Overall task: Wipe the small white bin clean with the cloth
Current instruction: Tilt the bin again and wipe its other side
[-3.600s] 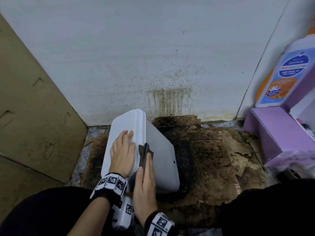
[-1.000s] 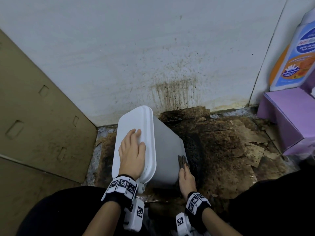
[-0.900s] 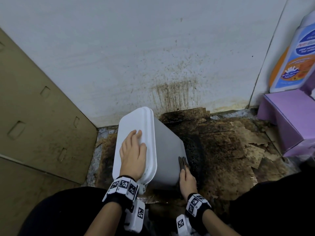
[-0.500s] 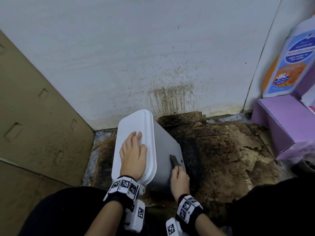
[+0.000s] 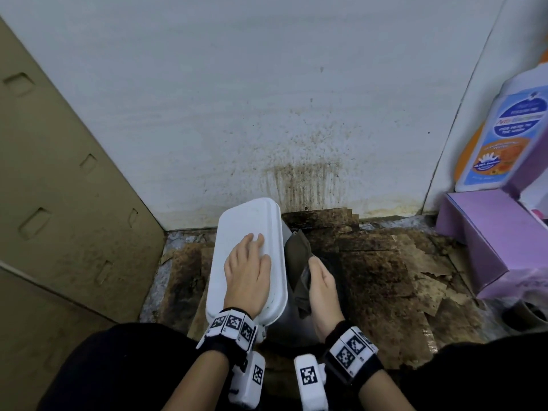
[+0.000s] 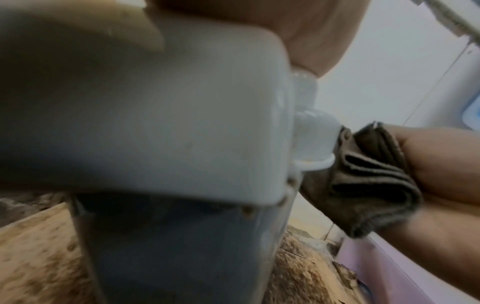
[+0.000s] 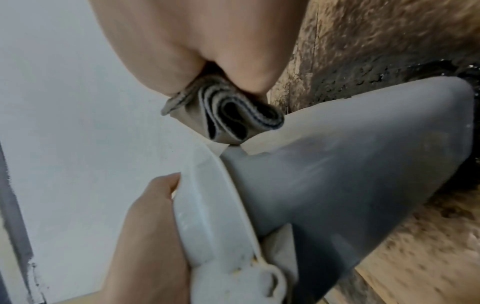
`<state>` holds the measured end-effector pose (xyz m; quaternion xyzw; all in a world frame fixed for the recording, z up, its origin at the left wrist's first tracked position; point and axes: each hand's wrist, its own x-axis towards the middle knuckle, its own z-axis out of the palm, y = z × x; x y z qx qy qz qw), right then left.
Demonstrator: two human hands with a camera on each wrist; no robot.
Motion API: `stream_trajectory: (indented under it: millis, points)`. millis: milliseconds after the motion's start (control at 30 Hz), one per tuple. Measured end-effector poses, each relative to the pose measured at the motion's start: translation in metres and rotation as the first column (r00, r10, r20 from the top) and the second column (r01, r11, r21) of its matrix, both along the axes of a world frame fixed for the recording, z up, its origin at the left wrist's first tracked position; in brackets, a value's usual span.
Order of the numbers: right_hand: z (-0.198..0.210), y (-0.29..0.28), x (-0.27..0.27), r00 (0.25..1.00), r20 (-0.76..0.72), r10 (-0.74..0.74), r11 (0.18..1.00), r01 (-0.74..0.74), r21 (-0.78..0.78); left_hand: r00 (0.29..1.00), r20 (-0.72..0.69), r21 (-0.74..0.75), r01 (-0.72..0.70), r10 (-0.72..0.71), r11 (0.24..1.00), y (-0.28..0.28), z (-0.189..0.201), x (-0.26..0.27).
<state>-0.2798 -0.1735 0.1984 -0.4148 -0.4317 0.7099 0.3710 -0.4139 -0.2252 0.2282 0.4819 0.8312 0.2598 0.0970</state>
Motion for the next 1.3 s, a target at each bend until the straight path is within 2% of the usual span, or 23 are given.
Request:
stream_trajectory:
  millis: [67, 167, 333, 433, 500, 567, 600, 633, 700, 767, 833, 900, 967, 1100, 1200, 1300]
  points:
    - [0.0, 0.0, -0.002, 0.998, 0.013, 0.054, 0.998, -0.054, -0.012, 1.0, 0.005, 0.002, 0.003, -0.003, 1.0, 0.004, 0.0, 0.006]
    - [-0.006, -0.003, -0.005, 0.985, 0.144, 0.093, 0.996, -0.094, 0.005, 1.0, 0.016, 0.018, 0.016, -0.017, 1.0, 0.011, -0.001, 0.014]
    - [0.002, -0.004, 0.002, 0.992, 0.123, 0.013, 0.992, -0.029, 0.126, 0.994, 0.104, 0.029, 0.036, -0.038, 0.999, 0.021, 0.003, 0.03]
    - [-0.001, 0.0, 0.011, 0.974, 0.228, -0.003, 0.983, -0.039, 0.181, 0.977, 0.203, 0.022, 0.057, -0.06, 0.998, 0.029, 0.007, 0.041]
    - [-0.005, 0.005, 0.02, 0.957, 0.287, 0.027, 0.986, -0.073, 0.152, 0.926, 0.368, 0.062, 0.069, -0.087, 0.996, 0.032, 0.01, 0.044]
    - [-0.003, 0.01, 0.029, 0.958, 0.286, 0.017, 0.99, -0.056, 0.129, 0.823, 0.554, 0.159, 0.044, -0.126, 0.986, 0.031, 0.016, 0.043]
    - [0.001, 0.011, 0.034, 0.959, 0.284, 0.011, 0.99, -0.05, 0.132, 0.797, 0.588, 0.209, 0.011, -0.135, 0.978, 0.029, 0.018, 0.04]
    - [0.004, 0.014, 0.038, 0.96, 0.281, 0.005, 0.99, -0.045, 0.137, 0.811, 0.573, 0.245, -0.028, -0.121, 0.969, 0.027, 0.018, 0.036]
    - [0.01, 0.016, 0.044, 0.959, 0.283, 0.0, 0.988, -0.045, 0.151, 0.884, 0.467, 0.249, -0.105, -0.024, 0.963, 0.023, 0.017, 0.024]
    - [0.011, 0.016, 0.045, 0.946, 0.323, 0.002, 0.982, -0.062, 0.178, 0.935, 0.319, 0.135, -0.206, 0.154, 0.969, 0.017, 0.012, 0.013]
    - [0.008, 0.015, 0.043, 0.93, 0.368, 0.004, 0.977, -0.082, 0.196, 0.906, 0.242, -0.089, -0.336, 0.347, 0.938, 0.01, 0.002, 0.009]
    - [0.0, 0.014, 0.041, 0.918, 0.397, 0.002, 0.974, -0.093, 0.208, 0.833, 0.335, -0.27, -0.362, 0.44, 0.892, 0.004, -0.01, 0.01]
    - [-0.008, 0.013, 0.04, 0.91, 0.414, -0.015, 0.973, -0.082, 0.216, 0.805, 0.408, -0.293, -0.331, 0.43, 0.897, 0.0, -0.022, 0.012]
    - [-0.021, 0.014, 0.036, 0.912, 0.407, -0.059, 0.977, -0.032, 0.213, 0.824, 0.411, -0.179, -0.346, 0.389, 0.921, -0.002, -0.03, 0.011]
    - [-0.013, 0.009, 0.033, 0.898, 0.425, -0.111, 0.967, 0.0, 0.253, 0.806, 0.468, -0.125, -0.345, 0.362, 0.93, -0.003, -0.028, 0.013]
    - [-0.01, 0.006, 0.034, 0.882, 0.435, -0.182, 0.957, 0.057, 0.285, 0.835, 0.448, -0.088, -0.314, 0.319, 0.945, -0.005, -0.022, 0.016]
